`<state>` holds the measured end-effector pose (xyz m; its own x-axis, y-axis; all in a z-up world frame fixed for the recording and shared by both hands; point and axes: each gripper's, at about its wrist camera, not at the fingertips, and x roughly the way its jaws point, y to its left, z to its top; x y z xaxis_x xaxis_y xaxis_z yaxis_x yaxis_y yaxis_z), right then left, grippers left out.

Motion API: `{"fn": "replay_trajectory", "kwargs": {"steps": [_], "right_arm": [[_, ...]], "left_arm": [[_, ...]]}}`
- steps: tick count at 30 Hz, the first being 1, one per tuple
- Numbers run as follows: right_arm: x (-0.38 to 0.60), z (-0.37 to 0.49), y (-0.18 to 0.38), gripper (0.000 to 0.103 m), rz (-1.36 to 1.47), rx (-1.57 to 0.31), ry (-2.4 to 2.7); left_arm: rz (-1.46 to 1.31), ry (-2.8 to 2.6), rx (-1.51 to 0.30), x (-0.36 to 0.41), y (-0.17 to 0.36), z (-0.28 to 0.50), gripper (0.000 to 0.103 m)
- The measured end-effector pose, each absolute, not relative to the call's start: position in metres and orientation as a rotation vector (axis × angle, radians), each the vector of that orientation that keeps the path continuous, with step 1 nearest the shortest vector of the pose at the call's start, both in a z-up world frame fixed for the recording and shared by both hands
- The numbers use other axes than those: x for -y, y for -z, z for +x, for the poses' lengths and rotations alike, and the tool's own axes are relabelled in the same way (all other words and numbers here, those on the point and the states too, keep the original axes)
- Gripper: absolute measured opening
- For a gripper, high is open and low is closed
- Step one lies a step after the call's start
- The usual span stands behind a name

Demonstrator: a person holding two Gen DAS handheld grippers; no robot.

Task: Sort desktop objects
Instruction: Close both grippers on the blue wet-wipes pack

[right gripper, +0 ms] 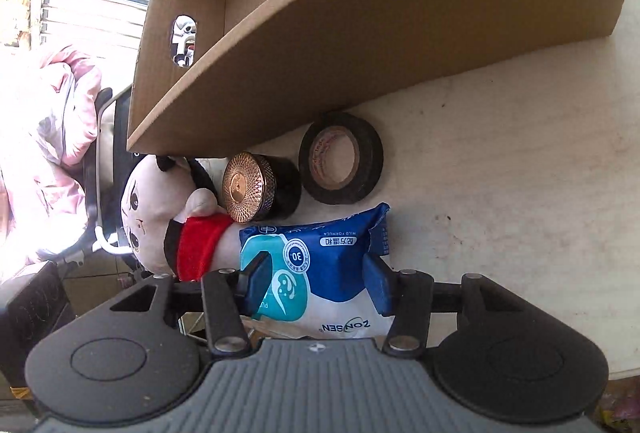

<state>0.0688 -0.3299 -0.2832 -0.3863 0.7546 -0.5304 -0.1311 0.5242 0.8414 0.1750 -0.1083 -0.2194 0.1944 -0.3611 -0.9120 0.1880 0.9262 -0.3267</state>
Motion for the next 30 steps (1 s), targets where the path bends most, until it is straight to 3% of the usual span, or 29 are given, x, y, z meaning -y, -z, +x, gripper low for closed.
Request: {"fn": "replay_trajectory", "kwargs": {"steps": [6, 18, 24, 30], "right_arm": [[0.34, 0.072, 0.292, 0.041, 0.54, -1.731, -1.047], [0.374, 0.091, 0.3, 0.041, 0.503, -1.683, -0.997], [0.389, 0.095, 0.295, 0.042, 0.438, -1.599, -0.987], [0.397, 0.1, 0.298, 0.056, 0.449, -1.558, -0.977]], "left_arm": [[-0.191, 0.419, -1.334, 0.113, 0.218, 0.171, 0.101], [-0.182, 0.486, -1.325, 0.142, 0.217, 0.172, 0.102], [-0.195, 0.549, -1.316, 0.162, 0.218, 0.17, 0.102], [-0.184, 0.514, -1.265, 0.15, 0.208, 0.16, 0.1]]}}
